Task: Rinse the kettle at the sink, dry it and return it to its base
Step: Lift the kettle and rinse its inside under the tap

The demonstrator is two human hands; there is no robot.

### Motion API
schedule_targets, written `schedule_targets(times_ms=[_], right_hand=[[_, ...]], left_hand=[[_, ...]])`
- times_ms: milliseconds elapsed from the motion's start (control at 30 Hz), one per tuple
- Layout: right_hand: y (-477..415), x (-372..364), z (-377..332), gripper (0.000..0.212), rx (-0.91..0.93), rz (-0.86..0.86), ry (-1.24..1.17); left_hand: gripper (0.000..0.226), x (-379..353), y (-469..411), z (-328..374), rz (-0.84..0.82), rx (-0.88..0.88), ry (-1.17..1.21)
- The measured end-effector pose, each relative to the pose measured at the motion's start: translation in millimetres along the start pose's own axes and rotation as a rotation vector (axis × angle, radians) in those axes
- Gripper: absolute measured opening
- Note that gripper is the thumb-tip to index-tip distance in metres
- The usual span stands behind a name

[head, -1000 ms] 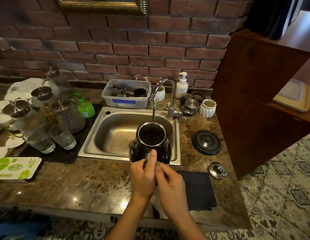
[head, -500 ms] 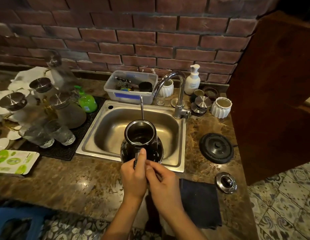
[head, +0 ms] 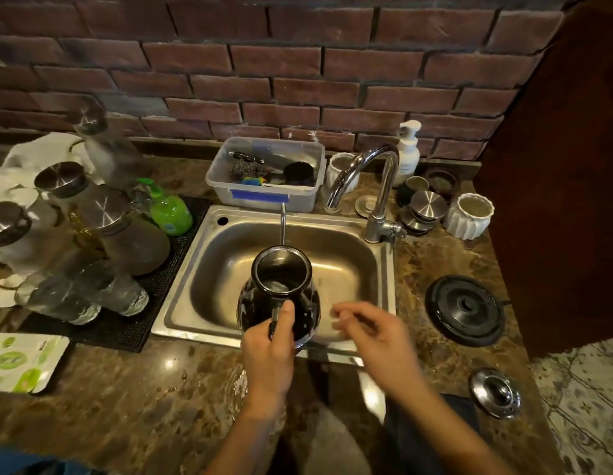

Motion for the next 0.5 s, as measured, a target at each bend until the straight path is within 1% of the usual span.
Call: schedule_targets(times_ms=[167, 233, 400, 500], right_hand=[[-73.9, 40.7, 14.4, 0.022, -0.076, 0.189, 0.238], [-100.5, 54.4, 19.9, 0.029, -0.099, 0.242, 0.328], [-155.6, 80.2, 32.3, 0.056, -0.175, 0.391, 0.498], [-183.6, 90.2, 36.7, 0.061, -0.227, 0.424, 0.539]], left_hand=[[0.051, 5.8, -39.3, -11.5, -0.128, 0.000, 0.014], [0.056, 5.5, -54.1, -17.4, -0.138, 0.019, 0.000], [0.060, -2.8, -82.8, -30.8, -0.146, 0.013, 0.004], [0.065, -12.8, -92.5, -33.4, -0.196, 0.027, 0.056]])
Point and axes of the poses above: each hand's wrist, its own y-axis away from the middle knuckle, its own x-axis out of the back of the hand, z = x × y, the point moved 1 cm from there along -y, towards the middle knuckle, and after that the axes turned 3 degrees about -x, right-handed, at the moved point
